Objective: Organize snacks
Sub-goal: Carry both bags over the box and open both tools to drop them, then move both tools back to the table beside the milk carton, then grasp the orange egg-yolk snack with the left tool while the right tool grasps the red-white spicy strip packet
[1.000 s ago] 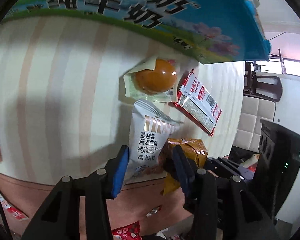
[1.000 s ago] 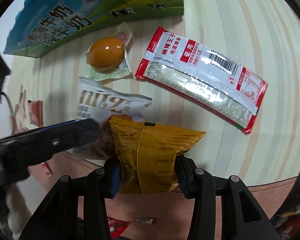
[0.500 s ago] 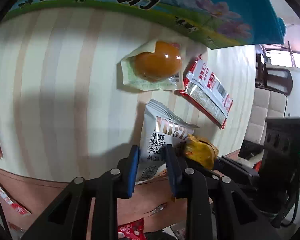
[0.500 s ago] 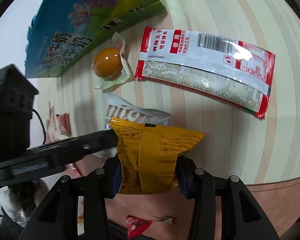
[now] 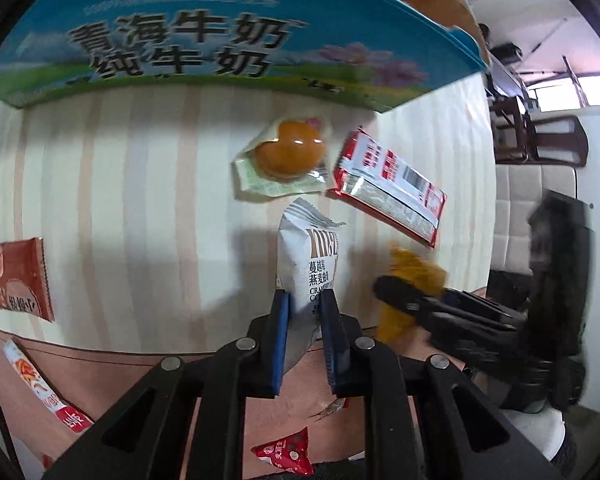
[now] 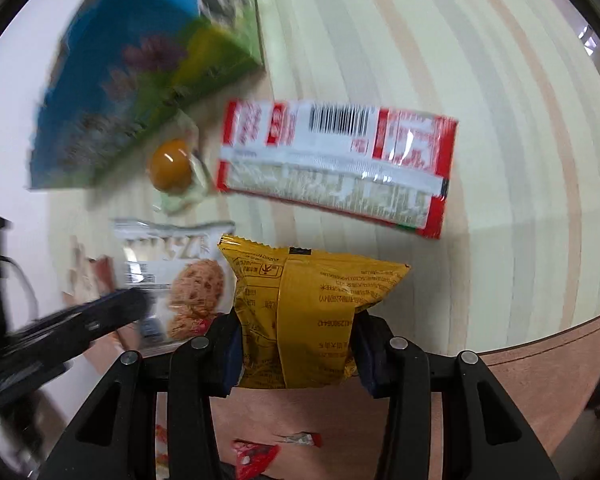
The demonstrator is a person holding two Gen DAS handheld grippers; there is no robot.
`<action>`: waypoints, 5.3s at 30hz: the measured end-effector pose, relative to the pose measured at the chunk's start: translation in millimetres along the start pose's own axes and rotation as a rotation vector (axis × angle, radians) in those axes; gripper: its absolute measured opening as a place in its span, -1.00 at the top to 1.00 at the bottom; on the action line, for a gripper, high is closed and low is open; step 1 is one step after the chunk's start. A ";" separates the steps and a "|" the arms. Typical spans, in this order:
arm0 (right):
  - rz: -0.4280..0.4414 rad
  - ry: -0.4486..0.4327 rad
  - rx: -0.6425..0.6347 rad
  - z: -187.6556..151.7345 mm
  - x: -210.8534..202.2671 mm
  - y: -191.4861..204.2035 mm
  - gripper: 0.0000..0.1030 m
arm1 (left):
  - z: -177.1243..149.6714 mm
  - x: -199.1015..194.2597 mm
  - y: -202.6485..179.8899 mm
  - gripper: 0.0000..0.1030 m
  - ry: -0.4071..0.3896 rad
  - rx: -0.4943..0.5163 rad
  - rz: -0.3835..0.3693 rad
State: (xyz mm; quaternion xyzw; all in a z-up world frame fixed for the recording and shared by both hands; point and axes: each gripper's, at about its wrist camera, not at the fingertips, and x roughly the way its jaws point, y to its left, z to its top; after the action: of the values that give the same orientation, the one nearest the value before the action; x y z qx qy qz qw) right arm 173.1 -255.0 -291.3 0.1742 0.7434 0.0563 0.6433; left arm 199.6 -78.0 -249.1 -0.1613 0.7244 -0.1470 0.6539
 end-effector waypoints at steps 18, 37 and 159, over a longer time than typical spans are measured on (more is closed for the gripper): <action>0.050 -0.005 -0.122 -5.7 14.2 38.7 0.08 | 14.8 45.4 17.4 0.36 0.084 -0.084 -0.132; 0.181 -0.091 -0.076 -21.7 -59.2 -6.8 0.08 | -7.7 -31.0 -11.5 0.63 -0.074 0.030 -0.040; -0.252 -0.106 -0.077 29.7 6.2 27.4 0.30 | 17.5 56.3 4.8 0.17 -0.123 0.098 0.356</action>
State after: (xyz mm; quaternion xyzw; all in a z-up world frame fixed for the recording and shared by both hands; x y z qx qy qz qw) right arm 206.5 -231.5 -293.6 0.0571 0.7215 -0.0057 0.6900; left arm 211.5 -97.7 -303.6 -0.0073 0.6920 -0.0537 0.7198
